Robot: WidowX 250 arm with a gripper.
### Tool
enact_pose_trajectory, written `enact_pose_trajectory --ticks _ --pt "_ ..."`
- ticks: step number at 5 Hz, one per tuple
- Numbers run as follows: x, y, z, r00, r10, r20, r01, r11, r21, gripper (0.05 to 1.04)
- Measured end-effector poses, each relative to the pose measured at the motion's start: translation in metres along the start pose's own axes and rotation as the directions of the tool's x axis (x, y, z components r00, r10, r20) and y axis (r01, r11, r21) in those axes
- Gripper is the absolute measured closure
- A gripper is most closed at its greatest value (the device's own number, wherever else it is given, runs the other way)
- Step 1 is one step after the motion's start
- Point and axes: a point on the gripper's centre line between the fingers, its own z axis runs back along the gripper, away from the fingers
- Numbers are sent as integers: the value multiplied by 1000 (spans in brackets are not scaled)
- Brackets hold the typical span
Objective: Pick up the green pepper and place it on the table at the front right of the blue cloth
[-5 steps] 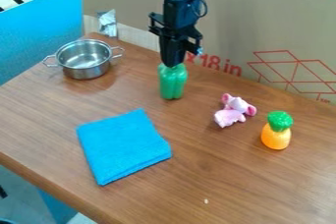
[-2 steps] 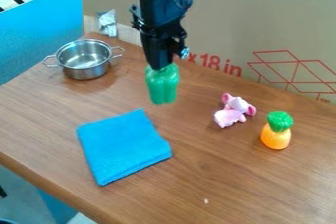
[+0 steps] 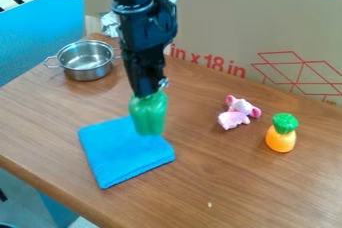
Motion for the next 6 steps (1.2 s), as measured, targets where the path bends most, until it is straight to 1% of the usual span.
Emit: enact_pose_trajectory --ticks 1,2,3,4,5,6 --pt "-17 -40 2 986 -169 16 169 985 -39 983" --pt "-27 -69 2 958 -283 34 285 956 -72 983" --pt "-38 -98 -3 923 -385 23 385 918 -97 983" --pt "-34 -100 -17 918 -396 -5 394 913 -104 983" --pt "-26 -93 -31 928 -370 -47 365 926 -101 983" --pt "-12 -79 -34 942 -331 -56 326 942 -75 983"
